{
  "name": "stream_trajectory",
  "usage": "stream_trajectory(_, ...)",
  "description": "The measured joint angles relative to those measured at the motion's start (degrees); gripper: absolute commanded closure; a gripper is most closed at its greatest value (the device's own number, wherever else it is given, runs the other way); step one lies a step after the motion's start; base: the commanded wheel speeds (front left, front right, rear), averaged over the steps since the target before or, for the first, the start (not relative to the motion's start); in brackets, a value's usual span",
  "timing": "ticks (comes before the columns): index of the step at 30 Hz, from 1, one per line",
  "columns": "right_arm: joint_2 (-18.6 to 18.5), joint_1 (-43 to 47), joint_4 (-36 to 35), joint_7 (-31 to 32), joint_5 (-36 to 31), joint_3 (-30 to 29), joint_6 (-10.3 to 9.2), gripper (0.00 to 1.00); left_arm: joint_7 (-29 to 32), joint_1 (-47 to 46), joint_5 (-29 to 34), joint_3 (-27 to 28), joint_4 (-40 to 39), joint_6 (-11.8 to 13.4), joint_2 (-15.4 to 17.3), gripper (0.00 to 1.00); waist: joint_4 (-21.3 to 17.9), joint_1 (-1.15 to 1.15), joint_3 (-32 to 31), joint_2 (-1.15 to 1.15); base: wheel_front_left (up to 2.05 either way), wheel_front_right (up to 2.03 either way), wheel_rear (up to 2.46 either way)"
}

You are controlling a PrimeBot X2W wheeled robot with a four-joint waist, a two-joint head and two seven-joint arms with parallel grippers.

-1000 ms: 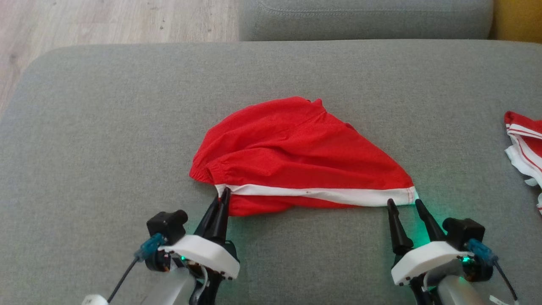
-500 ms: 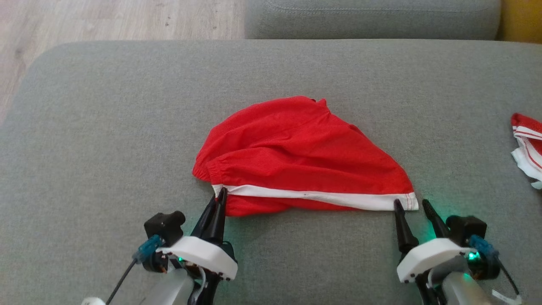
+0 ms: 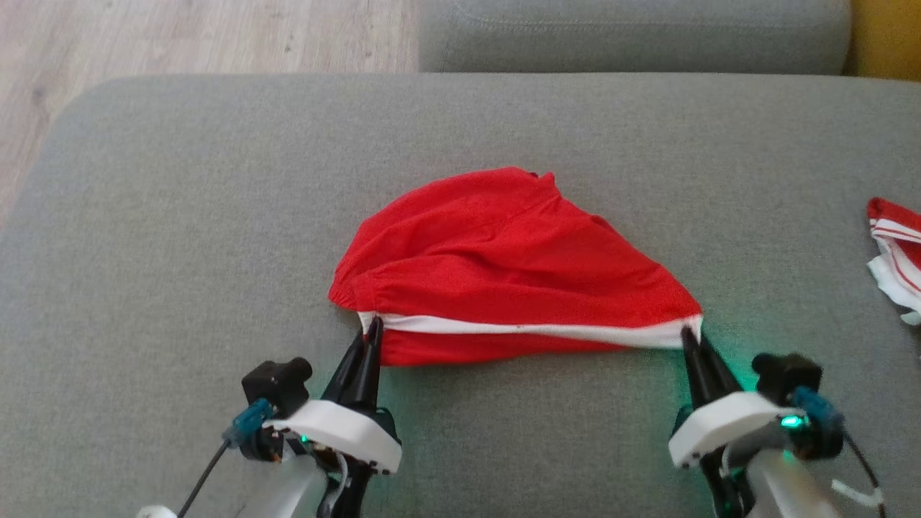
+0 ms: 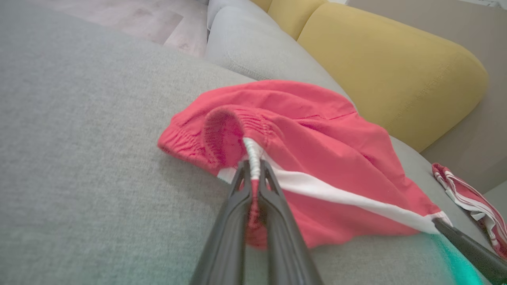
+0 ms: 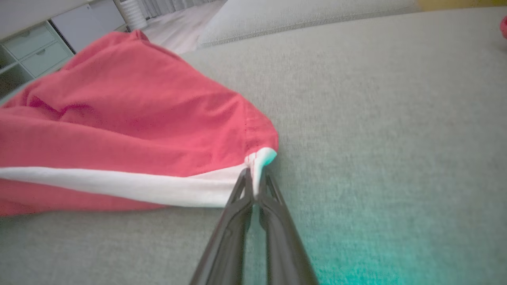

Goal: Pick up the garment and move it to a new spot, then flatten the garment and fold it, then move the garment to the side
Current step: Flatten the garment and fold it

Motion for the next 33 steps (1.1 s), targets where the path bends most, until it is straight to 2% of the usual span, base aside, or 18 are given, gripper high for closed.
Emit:
stream_trajectory(5,0.0,-0.1,-9.1,0.0,2.3,0.3,0.0,1.0,0.0,-0.4,2.6,1.3,-3.8,0.0,1.5,1.0,-0.5,0.0,-2.2,0.0,0.0,0.0,0.0)
stream_trajectory(11,-0.8,-5.5,-17.9,0.0,4.6,0.3,0.0,1.0,0.0,-8.7,5.0,0.6,-10.3,-0.4,9.5,1.0,-1.3,-0.01,-5.2,0.0,0.0,0.0,0.0)
stream_trajectory(18,-6.4,-20.2,-26.6,0.0,7.6,1.7,0.0,1.0,4.0,-25.8,4.9,-1.3,-17.4,-0.4,16.3,1.0,-2.3,-0.01,-7.2,0.0,0.0,0.0,0.0)
stream_trajectory(27,-10.9,-32.6,-26.1,0.8,8.6,5.4,0.0,1.0,11.0,-34.1,4.1,-1.9,-19.0,-0.4,17.7,1.0,-3.1,0.0,-5.8,0.0,0.0,0.0,0.0)
stream_trajectory(33,-11.1,-40.1,-18.7,1.3,6.7,8.5,0.0,1.0,9.1,-35.6,4.0,-2.0,-14.2,0.5,15.5,1.0,-3.7,0.0,-1.2,0.0,0.0,0.0,0.0)
